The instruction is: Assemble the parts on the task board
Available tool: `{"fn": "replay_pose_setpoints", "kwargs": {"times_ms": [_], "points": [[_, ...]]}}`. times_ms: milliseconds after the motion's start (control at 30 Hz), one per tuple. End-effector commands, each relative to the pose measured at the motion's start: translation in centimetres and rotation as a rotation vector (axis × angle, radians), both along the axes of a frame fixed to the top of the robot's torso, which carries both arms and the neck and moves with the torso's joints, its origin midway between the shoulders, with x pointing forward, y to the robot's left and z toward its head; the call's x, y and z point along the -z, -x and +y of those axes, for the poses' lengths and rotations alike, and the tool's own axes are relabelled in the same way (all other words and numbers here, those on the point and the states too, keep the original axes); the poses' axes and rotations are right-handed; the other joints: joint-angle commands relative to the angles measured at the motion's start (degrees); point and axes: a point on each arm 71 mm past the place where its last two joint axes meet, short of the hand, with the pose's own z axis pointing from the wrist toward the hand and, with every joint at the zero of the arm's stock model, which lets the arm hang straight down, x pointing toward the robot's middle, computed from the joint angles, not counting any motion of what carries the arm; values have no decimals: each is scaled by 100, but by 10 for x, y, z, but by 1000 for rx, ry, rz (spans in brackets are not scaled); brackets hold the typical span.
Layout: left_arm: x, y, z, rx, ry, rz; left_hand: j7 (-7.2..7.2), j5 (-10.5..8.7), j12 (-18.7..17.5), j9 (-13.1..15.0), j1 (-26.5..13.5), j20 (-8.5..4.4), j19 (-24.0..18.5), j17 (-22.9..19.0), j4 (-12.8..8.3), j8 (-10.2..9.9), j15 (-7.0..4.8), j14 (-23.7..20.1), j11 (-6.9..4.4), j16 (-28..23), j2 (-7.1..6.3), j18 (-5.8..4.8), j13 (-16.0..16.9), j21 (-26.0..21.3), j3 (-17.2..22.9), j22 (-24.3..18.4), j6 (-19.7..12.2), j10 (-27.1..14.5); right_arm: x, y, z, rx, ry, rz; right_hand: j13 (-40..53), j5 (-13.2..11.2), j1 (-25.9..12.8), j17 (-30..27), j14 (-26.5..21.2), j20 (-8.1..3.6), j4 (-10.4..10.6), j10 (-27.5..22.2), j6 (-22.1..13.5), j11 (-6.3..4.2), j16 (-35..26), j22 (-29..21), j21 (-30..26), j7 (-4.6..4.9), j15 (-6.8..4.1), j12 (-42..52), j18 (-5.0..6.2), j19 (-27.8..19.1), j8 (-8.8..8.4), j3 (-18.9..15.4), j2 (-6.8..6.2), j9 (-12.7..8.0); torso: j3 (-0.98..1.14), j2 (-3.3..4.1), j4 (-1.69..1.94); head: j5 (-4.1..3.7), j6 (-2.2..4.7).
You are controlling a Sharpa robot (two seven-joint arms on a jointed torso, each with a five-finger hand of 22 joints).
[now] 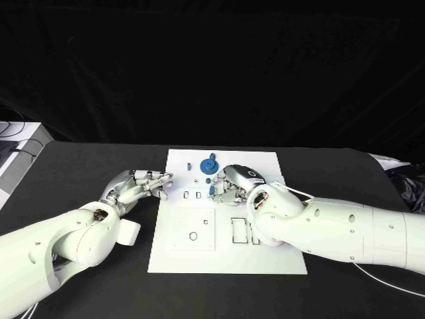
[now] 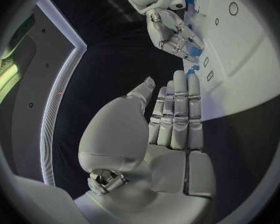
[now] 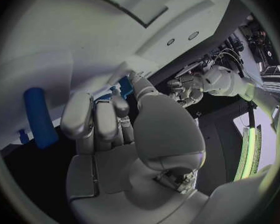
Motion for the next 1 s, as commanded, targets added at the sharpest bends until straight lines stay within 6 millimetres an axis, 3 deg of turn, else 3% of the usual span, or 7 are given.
{"fn": "replay_pose_setpoints", "kwargs": {"times_ms": [33, 133, 567, 667, 833, 933, 1000], "points": [[-1, 0, -2, 14, 7, -7, 5, -12, 4, -5, -17, 1, -9, -5, 7, 0, 8, -23, 11, 11, 20, 65, 2, -12, -25, -7, -35, -38, 0, 2, 1, -11, -18, -12, -52, 6, -17, 11, -10, 59, 122, -63, -158, 26, 5, 777, -33, 70, 45, -24, 100, 335, -37, -13, -132, -2, 0, 1, -2, 3, -2], [-1, 0, -2, 12, 7, -8, 2, -12, 6, -5, -10, 1, -9, -3, 7, 1, 8, -25, 12, 17, 16, 64, 3, -11, -40, -8, -42, -44, -1, 3, 1, -11, -32, -13, -104, 160, 25, 18, -11, 74, 282, -95, -207, 40, 10, 776, -39, 83, 57, -3, 110, 335, -32, -259, -156, 2, 1, 0, -1, 6, -3], [2, -3, 3, -30, -51, -8, -19, -12, 43, -5, -85, 2, -6, 4, 32, -1, 0, -25, -18, 36, -90, 57, 17, -12, -183, -11, -58, 72, -8, 13, -7, 6, -149, -28, -269, 176, 136, 31, -19, 104, 879, -216, -403, 88, -2, 773, -64, 143, 93, 7, 127, 333, -33, -324, -494, 1, 6, -11, 7, 24, 11], [4, -4, 4, -38, -81, 3, 14, -7, 195, -10, -119, -15, 34, 27, 5, 4, -18, 25, -40, 83, -197, 46, 75, -1, -358, -7, -428, 188, -14, 15, -11, 17, -198, -43, -303, 189, 188, 33, -20, 110, 1028, -229, -408, 89, -6, 772, -76, 144, 94, 33, 133, 335, -35, -353, -513, 3, 6, -15, -2, 41, 17], [7, -7, 2, -17, -161, 33, -8, 4, 774, 33, -286, -117, 173, 397, 94, 157, -107, 143, -103, 631, -201, 24, 368, 270, -699, 168, -526, 181, -27, 14, -20, 37, -272, -56, -287, 267, 71, 40, -14, 92, 899, -189, -307, 66, 3, 777, -56, 120, 76, 83, 126, 343, -45, -342, -429, 2, 23, -40, -25, 66, 55], [7, -11, 1, 4, -232, 44, -4, 13, 1891, 131, -537, -223, 132, 1075, 393, 585, -162, 3, -146, 1590, -331, 29, 1185, 818, -715, 567, -717, -180, -37, 11, -28, 49, -315, -47, -34, 352, -155, 86, -1, 53, 657, -26, -73, 9, 58, 794, 36, 17, 33, 364, 95, 353, 105, -385, -262, 27, 41, -79, -41, 80, 56], [5, -14, -1, 19, -278, 52, -65, 53, 2405, 218, -897, -270, 242, 1304, 665, 802, -222, 147, -231, 1984, -308, 63, 1541, 1072, -759, 726, -609, -105, -43, 8, -34, 54, -343, -38, 4, 447, -282, 98, 5, 42, 637, -2, -11, -11, 73, 800, 70, -16, 21, 390, 85, 356, 196, -385, -199, 43, 57, -103, -54, 100, 66]]}}
